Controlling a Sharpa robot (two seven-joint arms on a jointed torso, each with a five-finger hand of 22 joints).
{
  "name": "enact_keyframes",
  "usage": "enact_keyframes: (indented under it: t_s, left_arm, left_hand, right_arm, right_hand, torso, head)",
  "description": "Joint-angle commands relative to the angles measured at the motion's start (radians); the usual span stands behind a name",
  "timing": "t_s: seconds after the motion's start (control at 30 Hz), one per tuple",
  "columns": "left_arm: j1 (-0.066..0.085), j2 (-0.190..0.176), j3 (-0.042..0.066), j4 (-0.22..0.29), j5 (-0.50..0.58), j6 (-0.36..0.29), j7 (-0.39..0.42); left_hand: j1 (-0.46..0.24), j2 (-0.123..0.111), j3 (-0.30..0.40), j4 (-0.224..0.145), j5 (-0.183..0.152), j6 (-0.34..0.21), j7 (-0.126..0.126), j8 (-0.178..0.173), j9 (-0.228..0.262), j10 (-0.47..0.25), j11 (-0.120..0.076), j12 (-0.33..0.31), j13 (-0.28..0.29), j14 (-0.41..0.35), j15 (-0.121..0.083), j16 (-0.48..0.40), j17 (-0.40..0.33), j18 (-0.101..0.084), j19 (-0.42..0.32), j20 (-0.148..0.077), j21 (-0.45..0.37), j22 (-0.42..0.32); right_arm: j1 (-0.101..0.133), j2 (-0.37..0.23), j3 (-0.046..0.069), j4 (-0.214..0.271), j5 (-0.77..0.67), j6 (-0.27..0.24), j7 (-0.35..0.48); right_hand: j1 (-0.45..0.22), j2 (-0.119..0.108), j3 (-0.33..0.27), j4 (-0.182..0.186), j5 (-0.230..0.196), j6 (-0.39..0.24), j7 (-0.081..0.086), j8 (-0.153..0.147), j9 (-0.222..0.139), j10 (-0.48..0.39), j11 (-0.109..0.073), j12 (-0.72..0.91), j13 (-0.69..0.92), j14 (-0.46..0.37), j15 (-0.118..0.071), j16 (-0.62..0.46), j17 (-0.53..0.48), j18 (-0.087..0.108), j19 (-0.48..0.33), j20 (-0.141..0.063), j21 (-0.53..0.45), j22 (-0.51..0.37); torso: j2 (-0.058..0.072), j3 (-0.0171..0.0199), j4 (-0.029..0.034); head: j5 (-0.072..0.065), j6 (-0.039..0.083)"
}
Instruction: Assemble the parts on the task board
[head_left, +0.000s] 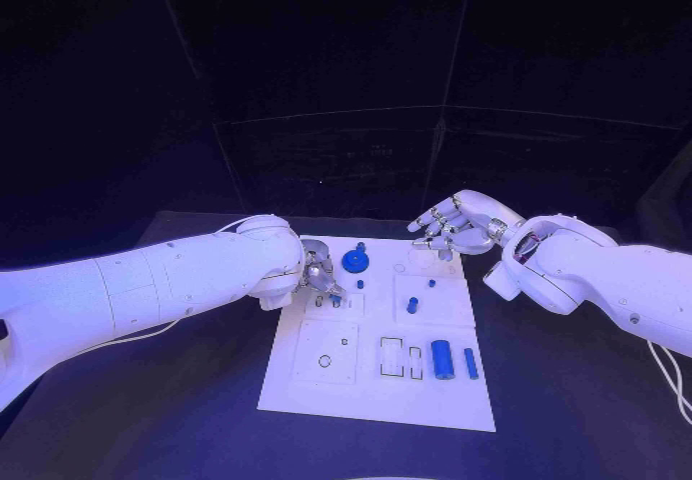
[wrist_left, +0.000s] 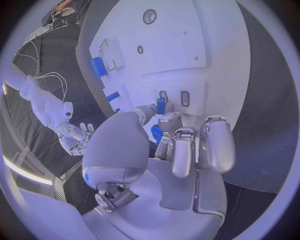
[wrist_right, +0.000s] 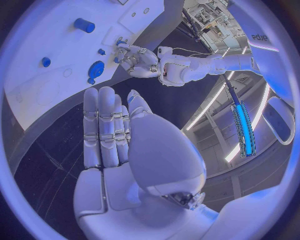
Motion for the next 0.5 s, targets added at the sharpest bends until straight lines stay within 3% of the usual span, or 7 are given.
enact_keyframes:
  t_s: [0.03, 0.5]
  left_arm:
    - [-0.001, -0.005, -0.001, 0.005, -0.020, 0.029, -0.017]
    - [-0.001, -0.007, -0.001, 0.015, -0.020, 0.066, -0.029]
  left_hand:
    - [0.003, 0.002, 0.173, -0.165, 0.007, 0.005, -0.003, 0.004, 0.002, 0.009, 0.000, 0.005, 0.002, 0.105, -0.004, 0.006, 0.263, -0.009, 0.003, -0.003, -0.001, 0.002]
    - [-0.004, -0.003, 0.180, -0.169, 0.012, 0.006, -0.004, 0.007, 0.004, 0.011, -0.001, 0.007, 0.005, 0.105, -0.005, 0.006, 0.263, -0.008, 0.003, -0.004, -0.002, 0.001]
  right_arm:
    - [0.002, 0.001, 0.000, 0.000, -0.002, 0.009, 0.012]
    - [0.002, 0.004, 0.000, -0.006, -0.002, 0.010, 0.014]
  right_hand:
    - [-0.009, 0.003, 0.001, 0.008, -0.001, -0.010, 0.000, 0.003, 0.001, -0.008, -0.001, 0.004, -0.001, -0.008, 0.002, -0.006, 0.002, 0.011, -0.002, 0.008, -0.004, -0.002]
    - [-0.010, 0.003, 0.001, 0.009, -0.001, -0.010, 0.000, 0.003, 0.002, -0.009, -0.001, 0.005, -0.001, -0.008, 0.002, -0.006, 0.002, 0.011, -0.002, 0.008, -0.005, -0.002]
  torso:
    - [0.001, -0.0003, 0.0000]
    - [0.000, 0.0006, 0.0011]
  head:
    - [0.002, -0.001]
    - [0.003, -0.002]
